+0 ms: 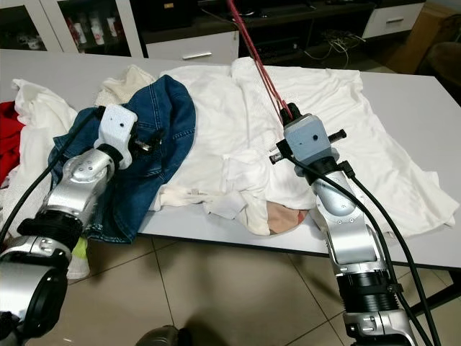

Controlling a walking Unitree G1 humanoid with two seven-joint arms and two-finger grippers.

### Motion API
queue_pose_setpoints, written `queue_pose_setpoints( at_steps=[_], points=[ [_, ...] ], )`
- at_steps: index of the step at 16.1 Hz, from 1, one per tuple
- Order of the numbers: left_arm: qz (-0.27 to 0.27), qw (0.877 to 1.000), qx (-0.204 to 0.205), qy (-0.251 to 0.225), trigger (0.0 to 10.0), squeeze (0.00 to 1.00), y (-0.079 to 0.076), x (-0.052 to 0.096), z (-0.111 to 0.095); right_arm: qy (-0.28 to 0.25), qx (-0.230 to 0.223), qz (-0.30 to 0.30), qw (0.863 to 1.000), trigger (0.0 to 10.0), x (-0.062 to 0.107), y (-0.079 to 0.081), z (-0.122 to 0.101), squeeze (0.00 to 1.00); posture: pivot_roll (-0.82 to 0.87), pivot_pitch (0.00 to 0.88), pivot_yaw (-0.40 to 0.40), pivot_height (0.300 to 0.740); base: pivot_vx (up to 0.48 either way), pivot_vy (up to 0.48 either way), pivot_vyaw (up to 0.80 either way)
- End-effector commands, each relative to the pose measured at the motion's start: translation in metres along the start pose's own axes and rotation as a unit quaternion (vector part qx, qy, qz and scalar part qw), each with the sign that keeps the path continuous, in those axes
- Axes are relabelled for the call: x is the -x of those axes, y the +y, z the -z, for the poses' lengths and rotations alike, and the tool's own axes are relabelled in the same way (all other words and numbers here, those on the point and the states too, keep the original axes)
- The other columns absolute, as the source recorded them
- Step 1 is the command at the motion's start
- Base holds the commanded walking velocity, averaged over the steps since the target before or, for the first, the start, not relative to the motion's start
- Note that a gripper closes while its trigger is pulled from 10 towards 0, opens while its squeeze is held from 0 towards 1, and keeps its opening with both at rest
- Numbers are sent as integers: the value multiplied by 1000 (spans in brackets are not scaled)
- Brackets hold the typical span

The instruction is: Hang hanger

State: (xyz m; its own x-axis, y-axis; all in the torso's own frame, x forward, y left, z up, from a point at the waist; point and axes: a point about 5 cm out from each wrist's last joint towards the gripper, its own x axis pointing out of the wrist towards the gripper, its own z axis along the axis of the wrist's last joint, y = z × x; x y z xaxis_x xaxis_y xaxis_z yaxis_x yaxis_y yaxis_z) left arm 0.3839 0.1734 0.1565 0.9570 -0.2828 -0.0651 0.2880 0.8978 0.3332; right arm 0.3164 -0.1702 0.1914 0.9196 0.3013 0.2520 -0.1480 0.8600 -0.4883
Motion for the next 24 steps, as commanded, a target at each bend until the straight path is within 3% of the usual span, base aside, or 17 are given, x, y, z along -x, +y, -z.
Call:
queue_pose_setpoints(
  at_steps=[1,3,4,9,18,19,24],
  points=[
    [-6,1000,-3,6,10000,1000,-1,-4,-3,-5,4,3,1000,10000,0,0,-2,0,93,2,63,740,0,0,0],
    [-20,999,3,26,10000,1000,-2,-7,-1,-5,3,3,1000,10000,0,1,-2,0,93,3,66,740,0,0,0],
    [-11,999,6,49,10000,0,-6,-8,4,-5,3,4,1000,10000,0,1,-2,0,93,3,66,740,0,0,0],
    [40,986,-5,159,10000,0,-25,-6,30,-4,3,4,1000,10000,0,1,-1,0,92,6,66,740,0,0,0],
    [53,971,-22,233,10000,0,-29,-2,45,-4,3,7,1000,10000,0,0,-1,0,89,4,69,740,0,0,0],
    [57,970,-23,237,0,0,-31,-2,46,-4,4,8,1000,10000,0,0,-1,0,87,4,69,740,0,0,0],
    [59,971,-18,231,0,0,-31,-1,46,-4,6,9,1000,10000,0,-1,-1,0,87,5,61,740,0,0,0]
  ],
)
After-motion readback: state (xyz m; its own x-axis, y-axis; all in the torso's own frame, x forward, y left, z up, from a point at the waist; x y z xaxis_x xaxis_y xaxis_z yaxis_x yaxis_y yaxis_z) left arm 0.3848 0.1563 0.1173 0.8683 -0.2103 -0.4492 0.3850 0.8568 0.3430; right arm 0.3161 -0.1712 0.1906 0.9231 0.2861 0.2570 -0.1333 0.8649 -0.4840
